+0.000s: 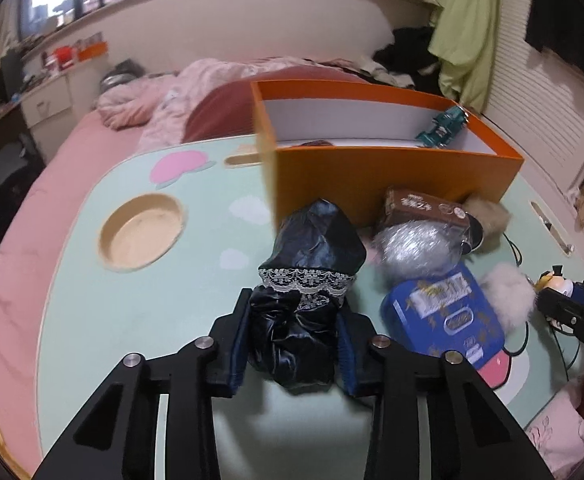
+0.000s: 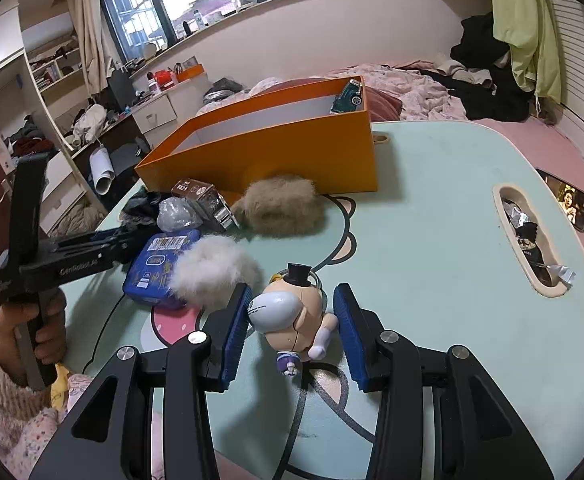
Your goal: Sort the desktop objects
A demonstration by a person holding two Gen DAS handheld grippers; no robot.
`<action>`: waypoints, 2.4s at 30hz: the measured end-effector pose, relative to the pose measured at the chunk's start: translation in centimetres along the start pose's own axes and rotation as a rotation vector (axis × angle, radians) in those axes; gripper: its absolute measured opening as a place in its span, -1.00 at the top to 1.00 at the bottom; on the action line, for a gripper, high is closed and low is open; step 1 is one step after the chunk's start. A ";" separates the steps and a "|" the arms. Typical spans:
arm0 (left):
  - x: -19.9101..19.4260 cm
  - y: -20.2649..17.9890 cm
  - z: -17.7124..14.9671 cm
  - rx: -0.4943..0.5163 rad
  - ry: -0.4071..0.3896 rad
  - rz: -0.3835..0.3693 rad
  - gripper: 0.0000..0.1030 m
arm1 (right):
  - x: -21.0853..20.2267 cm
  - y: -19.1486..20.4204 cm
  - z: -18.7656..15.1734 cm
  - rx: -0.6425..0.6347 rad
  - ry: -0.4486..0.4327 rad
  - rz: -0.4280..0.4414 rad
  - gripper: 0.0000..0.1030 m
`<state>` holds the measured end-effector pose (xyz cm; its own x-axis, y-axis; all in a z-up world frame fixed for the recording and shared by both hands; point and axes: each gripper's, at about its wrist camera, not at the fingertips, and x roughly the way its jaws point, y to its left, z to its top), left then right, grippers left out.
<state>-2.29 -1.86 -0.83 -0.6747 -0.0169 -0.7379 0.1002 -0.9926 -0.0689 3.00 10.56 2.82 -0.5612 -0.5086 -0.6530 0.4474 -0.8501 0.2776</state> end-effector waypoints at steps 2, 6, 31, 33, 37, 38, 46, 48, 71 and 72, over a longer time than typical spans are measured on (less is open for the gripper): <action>-1.3 0.6 -0.5 -0.022 -0.027 -0.007 0.37 | -0.1 0.1 0.0 -0.005 -0.006 -0.003 0.15; -3.8 0.8 -0.3 -0.031 -0.081 -0.026 0.37 | -0.6 0.8 0.5 -0.037 -0.026 -0.009 0.15; 3.8 -3.2 13.6 0.016 -0.018 -0.049 0.33 | 7.2 0.3 17.0 0.071 0.039 0.061 0.15; 4.9 -3.2 13.8 -0.009 0.012 -0.049 0.06 | 8.5 0.6 17.3 0.063 0.065 0.029 0.14; 5.7 -2.9 13.8 -0.062 0.040 -0.077 -0.28 | 9.5 0.3 17.9 0.109 0.058 0.044 0.14; 5.4 -2.9 13.6 -0.063 0.035 -0.082 -0.29 | 9.3 0.2 18.1 0.112 0.041 0.038 0.14; 0.1 -2.3 9.9 -0.047 -0.071 -0.102 -0.66 | 4.0 0.9 15.3 0.057 -0.057 0.054 0.11; -1.4 -2.5 8.3 -0.028 -0.087 -0.107 -0.79 | 2.3 1.6 13.6 0.027 -0.074 0.034 -0.12; -1.4 -4.3 -4.0 0.082 0.050 0.007 -1.00 | 1.4 3.4 -0.8 -0.215 0.089 -0.194 -0.99; -1.4 -4.3 -4.0 0.081 0.049 0.007 -1.00 | 1.5 3.2 -1.0 -0.216 0.088 -0.193 -0.99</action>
<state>1.15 2.90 -2.20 -0.6371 -0.0201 -0.7705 0.0442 -0.9990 -0.0105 4.28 7.20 2.07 -0.5919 -0.3190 -0.7402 0.4813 -0.8765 -0.0072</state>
